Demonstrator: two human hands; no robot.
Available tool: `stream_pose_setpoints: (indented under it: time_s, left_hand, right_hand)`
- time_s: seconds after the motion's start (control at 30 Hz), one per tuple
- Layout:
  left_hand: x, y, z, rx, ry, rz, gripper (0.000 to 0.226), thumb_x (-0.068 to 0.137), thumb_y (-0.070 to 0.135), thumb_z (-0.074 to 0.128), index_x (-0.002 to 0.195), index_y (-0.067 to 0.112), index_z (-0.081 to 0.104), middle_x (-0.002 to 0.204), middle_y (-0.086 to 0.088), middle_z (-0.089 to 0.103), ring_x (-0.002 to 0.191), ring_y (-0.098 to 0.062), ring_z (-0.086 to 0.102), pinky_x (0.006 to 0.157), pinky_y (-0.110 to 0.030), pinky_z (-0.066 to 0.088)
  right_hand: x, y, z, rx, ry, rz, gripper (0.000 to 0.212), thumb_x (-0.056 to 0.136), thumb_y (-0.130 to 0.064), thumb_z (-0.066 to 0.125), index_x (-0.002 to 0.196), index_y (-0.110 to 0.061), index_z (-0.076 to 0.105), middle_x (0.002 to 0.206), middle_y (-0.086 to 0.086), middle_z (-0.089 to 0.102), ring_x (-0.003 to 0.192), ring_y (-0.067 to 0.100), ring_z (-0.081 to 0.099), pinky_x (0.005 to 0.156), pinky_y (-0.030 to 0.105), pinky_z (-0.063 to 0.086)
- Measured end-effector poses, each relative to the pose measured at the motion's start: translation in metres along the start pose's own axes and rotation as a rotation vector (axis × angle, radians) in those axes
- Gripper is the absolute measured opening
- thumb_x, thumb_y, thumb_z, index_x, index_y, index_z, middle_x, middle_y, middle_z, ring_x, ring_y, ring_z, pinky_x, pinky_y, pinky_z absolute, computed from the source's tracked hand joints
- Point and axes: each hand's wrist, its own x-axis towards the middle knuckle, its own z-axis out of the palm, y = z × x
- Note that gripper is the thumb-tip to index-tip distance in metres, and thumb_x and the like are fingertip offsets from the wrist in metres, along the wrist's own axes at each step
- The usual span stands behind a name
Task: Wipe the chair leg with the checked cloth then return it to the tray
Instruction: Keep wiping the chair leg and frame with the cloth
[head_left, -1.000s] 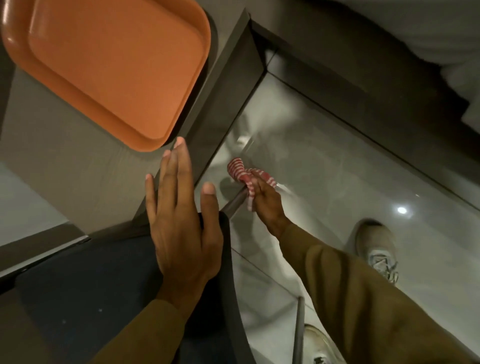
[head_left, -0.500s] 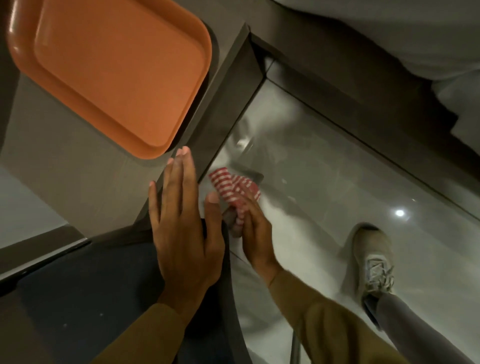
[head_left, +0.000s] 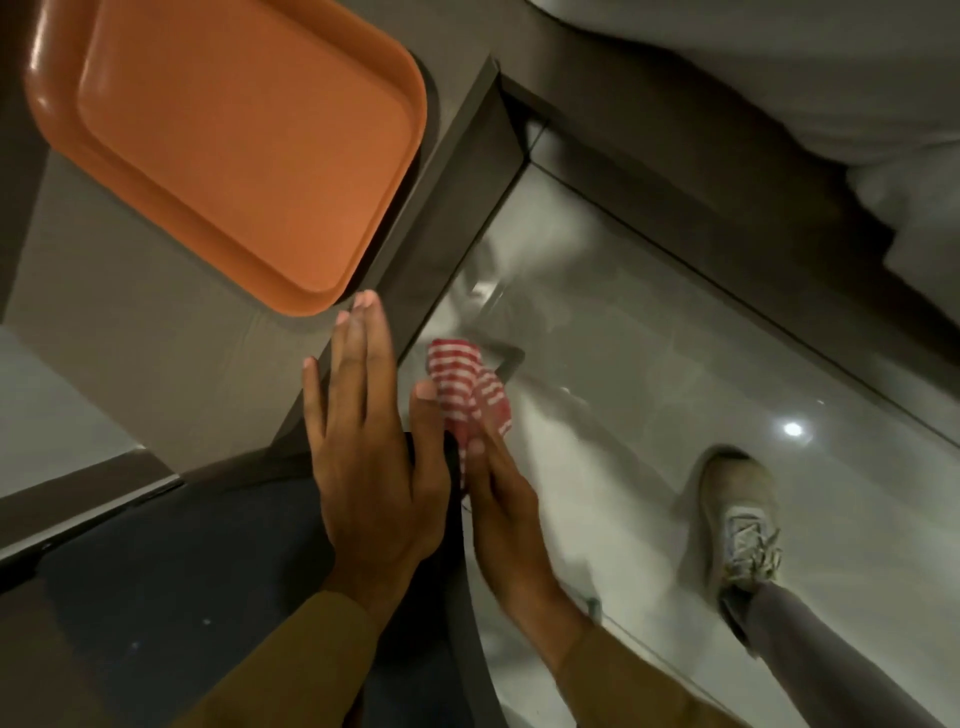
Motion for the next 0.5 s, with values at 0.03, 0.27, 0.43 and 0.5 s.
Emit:
stream_pose_setpoints:
  time_s: [0.03, 0.27, 0.43, 0.5]
  left_hand:
    - [0.000, 0.000, 0.000, 0.009, -0.001, 0.005, 0.066, 0.112, 0.042, 0.022, 0.172, 0.016, 0.019, 0.181, 0.001, 0.023, 0.169, -0.012, 0.016, 0.139, -0.055, 0.011]
    - [0.001, -0.006, 0.004, -0.044, 0.033, 0.041, 0.068, 0.114, 0.050, 0.017, 0.172, 0.016, 0.020, 0.181, 0.003, 0.024, 0.169, -0.013, 0.018, 0.140, -0.051, 0.010]
    - [-0.001, -0.006, 0.006, -0.053, 0.034, 0.029, 0.064, 0.113, 0.040, 0.022, 0.172, 0.014, 0.022, 0.180, 0.002, 0.026, 0.169, -0.012, 0.018, 0.140, -0.051, 0.009]
    - [-0.001, -0.005, 0.004, -0.051, 0.018, 0.019, 0.065, 0.113, 0.043, 0.020, 0.172, 0.016, 0.021, 0.180, 0.003, 0.026, 0.169, -0.010, 0.017, 0.140, -0.050, 0.008]
  right_hand:
    - [-0.005, 0.001, 0.005, 0.017, -0.017, 0.001, 0.040, 0.108, -0.057, 0.047, 0.144, -0.047, 0.063, 0.142, -0.023, 0.070, 0.135, -0.004, 0.064, 0.109, 0.015, 0.053]
    - [0.072, 0.030, -0.010, 0.025, 0.107, -0.038, 0.044, 0.108, -0.033, 0.055, 0.149, -0.018, 0.062, 0.157, 0.008, 0.061, 0.150, 0.024, 0.054, 0.129, 0.051, 0.038]
    - [0.118, 0.023, -0.028, 0.018, 0.157, 0.148, 0.049, 0.112, -0.039, 0.047, 0.155, -0.017, 0.056, 0.155, 0.011, 0.062, 0.146, 0.026, 0.057, 0.128, 0.048, 0.041]
    - [0.103, 0.012, -0.026, 0.036, 0.111, 0.155, 0.050, 0.111, -0.044, 0.049, 0.156, -0.023, 0.055, 0.156, 0.007, 0.062, 0.147, 0.023, 0.056, 0.128, 0.045, 0.041]
